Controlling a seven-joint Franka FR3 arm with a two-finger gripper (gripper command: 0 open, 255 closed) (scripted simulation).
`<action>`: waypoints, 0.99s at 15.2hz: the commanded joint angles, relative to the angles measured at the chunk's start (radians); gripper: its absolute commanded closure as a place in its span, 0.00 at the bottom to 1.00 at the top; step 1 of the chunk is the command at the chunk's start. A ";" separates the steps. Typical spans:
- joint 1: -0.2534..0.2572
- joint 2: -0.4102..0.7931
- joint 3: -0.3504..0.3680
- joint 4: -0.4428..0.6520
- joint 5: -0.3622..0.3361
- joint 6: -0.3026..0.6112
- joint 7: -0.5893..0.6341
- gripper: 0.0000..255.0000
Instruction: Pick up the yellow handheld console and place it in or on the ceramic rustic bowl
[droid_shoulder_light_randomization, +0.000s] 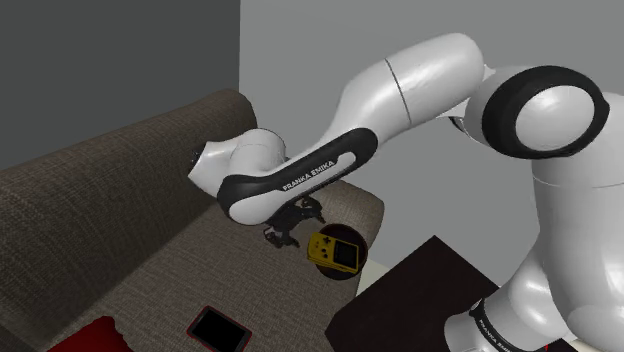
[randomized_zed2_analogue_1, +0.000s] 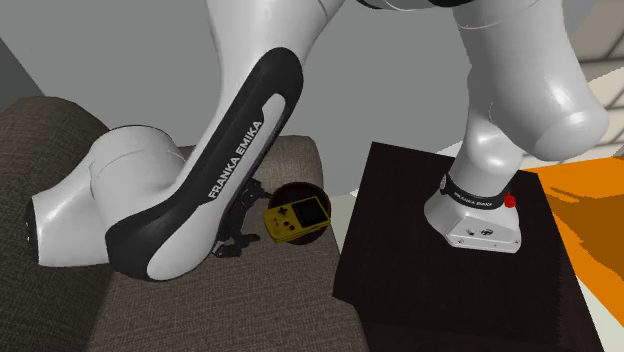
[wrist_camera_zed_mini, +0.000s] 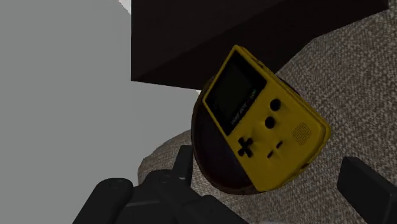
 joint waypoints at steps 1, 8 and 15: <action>0.080 0.211 -0.065 0.238 0.016 -0.191 0.131 0.00; 0.157 0.584 -0.184 0.688 0.096 -0.485 0.290 0.00; 0.124 0.495 -0.174 0.494 0.102 -0.387 0.323 0.00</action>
